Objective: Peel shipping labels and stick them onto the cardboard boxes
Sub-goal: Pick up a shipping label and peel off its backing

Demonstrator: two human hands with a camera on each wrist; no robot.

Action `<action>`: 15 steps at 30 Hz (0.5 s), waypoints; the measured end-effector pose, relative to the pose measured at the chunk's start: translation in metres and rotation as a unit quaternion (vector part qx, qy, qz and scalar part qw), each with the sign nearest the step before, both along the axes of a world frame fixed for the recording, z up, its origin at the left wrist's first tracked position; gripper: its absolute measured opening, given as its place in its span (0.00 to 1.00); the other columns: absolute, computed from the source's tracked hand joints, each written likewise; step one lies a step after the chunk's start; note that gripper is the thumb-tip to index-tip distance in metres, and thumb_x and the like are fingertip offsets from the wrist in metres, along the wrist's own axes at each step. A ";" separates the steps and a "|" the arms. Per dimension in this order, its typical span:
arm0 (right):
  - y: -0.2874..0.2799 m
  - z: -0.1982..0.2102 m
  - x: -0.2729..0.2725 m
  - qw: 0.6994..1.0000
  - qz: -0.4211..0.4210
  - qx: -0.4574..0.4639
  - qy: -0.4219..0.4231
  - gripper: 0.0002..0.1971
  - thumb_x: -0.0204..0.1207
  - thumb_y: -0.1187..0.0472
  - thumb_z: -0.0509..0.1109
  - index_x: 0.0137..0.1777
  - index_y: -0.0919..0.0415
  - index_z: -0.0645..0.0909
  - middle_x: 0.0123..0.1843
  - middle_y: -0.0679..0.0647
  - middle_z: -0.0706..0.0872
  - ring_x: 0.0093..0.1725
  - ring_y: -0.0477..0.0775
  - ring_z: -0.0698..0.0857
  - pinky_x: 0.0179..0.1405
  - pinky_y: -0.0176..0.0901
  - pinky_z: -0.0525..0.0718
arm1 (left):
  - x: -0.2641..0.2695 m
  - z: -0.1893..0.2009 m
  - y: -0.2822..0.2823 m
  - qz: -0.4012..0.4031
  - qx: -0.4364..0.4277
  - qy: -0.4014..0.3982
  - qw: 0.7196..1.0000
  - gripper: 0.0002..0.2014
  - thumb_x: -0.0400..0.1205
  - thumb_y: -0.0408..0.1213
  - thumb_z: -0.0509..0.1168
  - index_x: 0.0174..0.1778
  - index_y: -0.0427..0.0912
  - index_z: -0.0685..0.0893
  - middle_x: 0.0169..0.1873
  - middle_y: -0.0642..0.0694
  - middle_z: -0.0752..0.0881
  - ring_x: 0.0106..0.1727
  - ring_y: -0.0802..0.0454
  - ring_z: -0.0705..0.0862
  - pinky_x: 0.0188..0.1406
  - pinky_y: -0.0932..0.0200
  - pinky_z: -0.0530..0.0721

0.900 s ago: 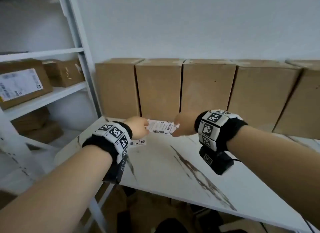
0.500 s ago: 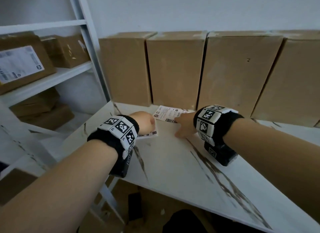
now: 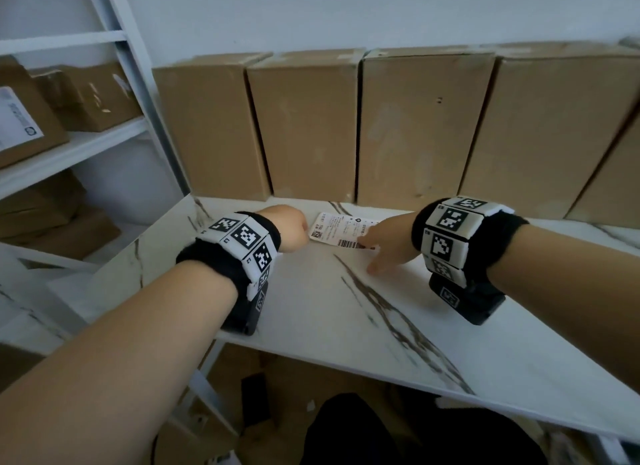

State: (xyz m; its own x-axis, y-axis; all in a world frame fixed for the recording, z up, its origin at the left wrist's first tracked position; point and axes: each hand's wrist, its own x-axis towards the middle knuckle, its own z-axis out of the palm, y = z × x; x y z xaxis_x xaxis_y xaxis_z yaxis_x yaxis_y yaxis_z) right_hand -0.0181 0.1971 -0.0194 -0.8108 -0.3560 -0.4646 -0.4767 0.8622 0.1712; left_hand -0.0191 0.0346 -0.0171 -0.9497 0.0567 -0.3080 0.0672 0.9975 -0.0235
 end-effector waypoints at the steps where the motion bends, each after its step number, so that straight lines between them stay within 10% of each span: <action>1: 0.006 0.000 0.005 1.000 0.000 0.008 0.000 0.32 0.83 0.46 0.57 0.82 0.59 0.56 0.80 0.57 0.66 0.77 0.57 0.68 0.73 0.46 0.67 | 0.003 0.000 0.007 -0.007 -0.002 0.000 1.000 0.20 0.86 0.39 0.53 0.73 0.38 0.75 0.70 0.40 0.77 0.70 0.43 0.76 0.68 0.53 0.74; 15: 0.103 0.012 0.093 0.990 -0.111 -0.078 -0.034 0.28 0.81 0.45 0.60 0.79 0.52 0.66 0.78 0.51 0.71 0.75 0.52 0.70 0.75 0.45 0.64 | 0.073 0.001 0.112 -0.137 -0.083 -0.068 0.985 0.21 0.88 0.42 0.50 0.77 0.40 0.70 0.75 0.43 0.73 0.74 0.45 0.71 0.73 0.54 0.68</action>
